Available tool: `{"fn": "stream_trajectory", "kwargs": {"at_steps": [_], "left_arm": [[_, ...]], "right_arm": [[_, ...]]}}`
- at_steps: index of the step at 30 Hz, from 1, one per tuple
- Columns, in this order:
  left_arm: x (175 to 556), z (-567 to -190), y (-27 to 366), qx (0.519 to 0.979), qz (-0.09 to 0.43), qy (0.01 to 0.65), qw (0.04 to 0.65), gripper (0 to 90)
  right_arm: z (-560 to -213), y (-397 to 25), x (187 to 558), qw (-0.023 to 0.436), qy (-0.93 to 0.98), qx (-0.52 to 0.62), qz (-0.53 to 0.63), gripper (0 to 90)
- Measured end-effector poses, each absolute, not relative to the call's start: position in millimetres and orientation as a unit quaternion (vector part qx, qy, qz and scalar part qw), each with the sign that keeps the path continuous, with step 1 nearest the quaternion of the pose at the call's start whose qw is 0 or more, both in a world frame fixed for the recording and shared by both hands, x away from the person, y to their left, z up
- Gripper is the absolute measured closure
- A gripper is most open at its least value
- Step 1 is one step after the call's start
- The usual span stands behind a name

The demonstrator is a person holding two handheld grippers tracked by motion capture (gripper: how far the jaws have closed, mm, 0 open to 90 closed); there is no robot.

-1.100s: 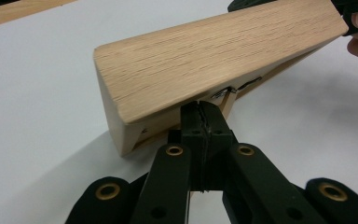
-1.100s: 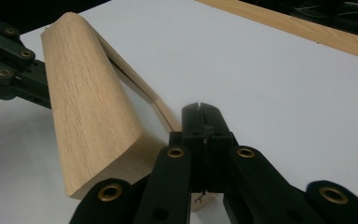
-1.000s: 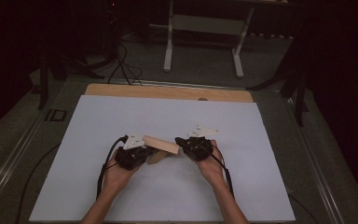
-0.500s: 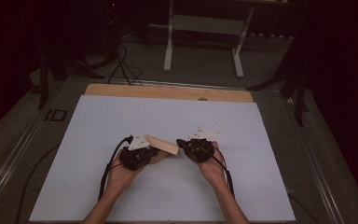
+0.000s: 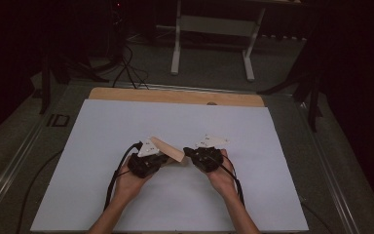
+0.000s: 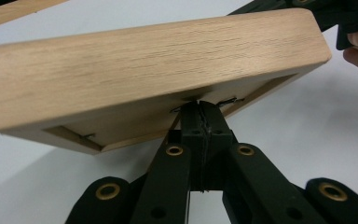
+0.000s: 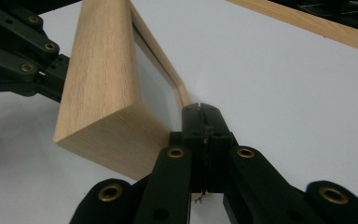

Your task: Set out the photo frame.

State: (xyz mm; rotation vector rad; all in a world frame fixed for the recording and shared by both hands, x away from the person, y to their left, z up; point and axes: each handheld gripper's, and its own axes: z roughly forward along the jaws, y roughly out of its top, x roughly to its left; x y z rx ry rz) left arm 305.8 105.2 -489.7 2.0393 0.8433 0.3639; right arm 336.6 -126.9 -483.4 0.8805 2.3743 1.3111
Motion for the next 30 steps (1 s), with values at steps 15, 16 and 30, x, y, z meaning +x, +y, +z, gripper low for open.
{"fn": "stream_trajectory", "kwargs": {"at_steps": [15, 16, 30], "left_arm": [[309.8, -492.5, 108.1, 0.816, 0.144, 0.349, 0.438, 89.6], [309.9, -492.5, 108.4, 0.816, 0.144, 0.349, 0.438, 89.6], [312.9, -496.5, 109.9, 0.817, 0.14, 0.354, 0.434, 89.6]], "right_arm": [[-483.1, -120.6, 329.5, 0.146, 0.831, 0.287, 0.453, 89.9], [-483.0, -120.0, 328.9, 0.147, 0.831, 0.287, 0.453, 89.8], [-482.3, -116.1, 321.2, 0.148, 0.837, 0.277, 0.448, 89.9]]}}
